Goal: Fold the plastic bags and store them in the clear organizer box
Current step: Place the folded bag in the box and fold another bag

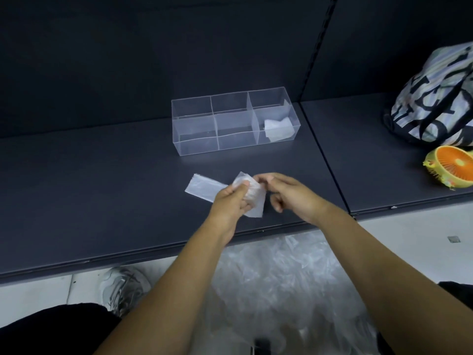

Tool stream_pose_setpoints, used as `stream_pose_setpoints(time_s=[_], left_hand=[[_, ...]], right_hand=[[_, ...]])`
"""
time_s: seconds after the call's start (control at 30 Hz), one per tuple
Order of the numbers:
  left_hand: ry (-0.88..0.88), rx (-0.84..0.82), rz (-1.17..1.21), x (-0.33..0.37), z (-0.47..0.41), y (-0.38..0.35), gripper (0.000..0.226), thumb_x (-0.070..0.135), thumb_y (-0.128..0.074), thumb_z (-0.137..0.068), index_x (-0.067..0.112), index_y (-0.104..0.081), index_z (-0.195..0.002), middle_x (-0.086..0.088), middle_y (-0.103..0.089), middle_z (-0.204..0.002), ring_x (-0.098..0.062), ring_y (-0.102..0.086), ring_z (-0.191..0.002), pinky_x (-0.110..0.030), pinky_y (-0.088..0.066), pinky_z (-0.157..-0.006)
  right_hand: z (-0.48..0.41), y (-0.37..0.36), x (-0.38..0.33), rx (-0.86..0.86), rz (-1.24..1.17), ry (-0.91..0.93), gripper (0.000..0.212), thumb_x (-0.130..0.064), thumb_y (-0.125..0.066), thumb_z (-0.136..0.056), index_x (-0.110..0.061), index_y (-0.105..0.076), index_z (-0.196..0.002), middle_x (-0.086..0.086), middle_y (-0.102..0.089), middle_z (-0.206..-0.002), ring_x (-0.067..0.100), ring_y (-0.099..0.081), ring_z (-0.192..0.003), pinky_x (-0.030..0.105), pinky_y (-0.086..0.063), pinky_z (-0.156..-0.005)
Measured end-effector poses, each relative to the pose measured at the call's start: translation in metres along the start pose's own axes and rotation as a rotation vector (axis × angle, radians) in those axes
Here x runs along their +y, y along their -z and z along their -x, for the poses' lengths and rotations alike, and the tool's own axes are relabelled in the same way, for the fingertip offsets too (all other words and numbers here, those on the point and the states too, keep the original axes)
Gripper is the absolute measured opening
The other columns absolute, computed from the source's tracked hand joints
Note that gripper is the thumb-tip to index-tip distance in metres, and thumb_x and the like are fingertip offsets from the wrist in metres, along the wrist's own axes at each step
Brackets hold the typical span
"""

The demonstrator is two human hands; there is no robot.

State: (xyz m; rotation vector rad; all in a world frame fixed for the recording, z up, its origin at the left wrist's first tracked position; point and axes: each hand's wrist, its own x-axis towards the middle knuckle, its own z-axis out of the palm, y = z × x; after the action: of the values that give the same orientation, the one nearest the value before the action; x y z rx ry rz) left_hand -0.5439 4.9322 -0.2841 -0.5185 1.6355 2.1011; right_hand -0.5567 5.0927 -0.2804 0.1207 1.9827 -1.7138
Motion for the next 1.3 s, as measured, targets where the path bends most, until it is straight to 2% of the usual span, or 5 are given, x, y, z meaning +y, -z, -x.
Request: stream_pose_setpoints(time_s=[0.47, 0.67, 0.77, 0.97, 1.3], left_hand=[[0.087, 0.335, -0.082, 0.000, -0.072, 0.075, 0.023, 0.016, -0.059, -0.095, -0.001, -0.062, -0.110, -0.013, -0.066, -0.091, -0.016, -0.067, -0.068, -0.021, -0.058, -0.059], [-0.416, 0.687, -0.646, 0.000, -0.061, 0.077, 0.021, 0.010, -0.054, -0.094, 0.005, -0.067, -0.109, -0.009, -0.068, -0.100, -0.023, -0.065, -0.091, -0.032, -0.050, -0.088], [-0.760, 0.356, -0.976, -0.022, -0.032, 0.053, 0.029, 0.021, -0.054, -0.092, 0.009, -0.064, -0.116, -0.009, -0.063, -0.114, -0.025, -0.057, -0.105, -0.024, -0.037, -0.094], [-0.596, -0.066, -1.211, -0.070, -0.011, 0.036, 0.079, 0.041, -0.067, -0.085, 0.011, -0.030, -0.148, 0.000, -0.032, -0.152, -0.015, -0.025, -0.141, -0.023, -0.012, -0.117], [-0.422, -0.112, -0.975, -0.045, -0.002, 0.034, 0.027, 0.033, -0.045, -0.100, 0.018, -0.067, -0.105, -0.011, -0.062, -0.079, -0.019, -0.053, -0.071, -0.035, -0.047, -0.072]], right_hand=[[-0.046, -0.016, 0.031, 0.082, 0.401, -0.068, 0.009, -0.009, -0.066, -0.088, -0.014, -0.061, -0.094, 0.006, -0.067, -0.079, 0.010, -0.050, -0.044, 0.016, -0.042, -0.046], [-0.055, -0.015, 0.030, 0.082, 0.445, -0.122, 0.013, -0.010, -0.069, -0.084, -0.018, -0.059, -0.086, 0.003, -0.067, -0.073, 0.008, -0.055, -0.042, 0.015, -0.041, -0.045], [-0.058, -0.015, 0.028, 0.063, 0.440, -0.159, 0.012, -0.010, -0.069, -0.084, -0.015, -0.059, -0.088, 0.005, -0.067, -0.069, 0.009, -0.057, -0.042, 0.016, -0.040, -0.042], [-0.044, -0.017, 0.018, 0.028, 0.258, -0.303, 0.008, -0.022, -0.063, -0.091, -0.014, -0.061, -0.092, 0.004, -0.069, -0.072, 0.009, -0.064, -0.051, 0.019, -0.043, -0.044], [0.010, 0.013, 0.003, 0.059, 0.280, -0.170, 0.048, -0.021, -0.074, -0.083, -0.031, -0.052, -0.124, -0.012, -0.063, -0.114, 0.010, -0.060, -0.081, 0.019, -0.045, -0.069]])
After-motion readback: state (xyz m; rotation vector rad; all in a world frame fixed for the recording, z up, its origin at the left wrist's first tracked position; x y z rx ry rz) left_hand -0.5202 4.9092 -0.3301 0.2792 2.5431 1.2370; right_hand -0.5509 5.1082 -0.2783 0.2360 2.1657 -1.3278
